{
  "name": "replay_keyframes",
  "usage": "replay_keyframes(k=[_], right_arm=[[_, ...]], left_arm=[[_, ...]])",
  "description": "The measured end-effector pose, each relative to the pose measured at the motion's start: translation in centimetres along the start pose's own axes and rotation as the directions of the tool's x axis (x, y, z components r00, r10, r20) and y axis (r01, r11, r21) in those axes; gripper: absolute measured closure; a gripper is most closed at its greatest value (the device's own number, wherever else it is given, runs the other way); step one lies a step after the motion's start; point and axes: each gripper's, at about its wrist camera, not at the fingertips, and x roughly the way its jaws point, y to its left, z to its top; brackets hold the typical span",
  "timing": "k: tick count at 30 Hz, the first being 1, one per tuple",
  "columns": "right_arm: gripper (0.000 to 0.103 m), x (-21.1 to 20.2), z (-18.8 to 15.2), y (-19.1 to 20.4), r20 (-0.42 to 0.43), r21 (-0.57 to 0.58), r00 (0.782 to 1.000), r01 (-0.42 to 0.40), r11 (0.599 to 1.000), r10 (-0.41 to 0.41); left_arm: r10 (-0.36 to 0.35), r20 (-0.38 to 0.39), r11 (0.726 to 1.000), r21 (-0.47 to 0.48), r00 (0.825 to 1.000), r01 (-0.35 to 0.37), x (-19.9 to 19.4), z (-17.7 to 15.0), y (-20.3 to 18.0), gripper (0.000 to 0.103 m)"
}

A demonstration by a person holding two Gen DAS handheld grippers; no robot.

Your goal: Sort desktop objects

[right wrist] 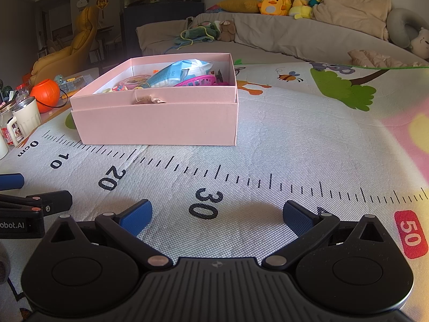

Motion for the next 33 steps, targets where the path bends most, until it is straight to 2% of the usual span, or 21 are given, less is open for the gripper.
replay_keyframes(k=[33], right_arm=[[0.000, 0.03, 0.02, 0.14, 0.001, 0.002, 1.000, -0.001, 1.000, 0.001]], left_arm=[[0.004, 0.001, 1.000, -0.001, 1.000, -0.004, 0.01, 0.03, -0.06, 0.000]])
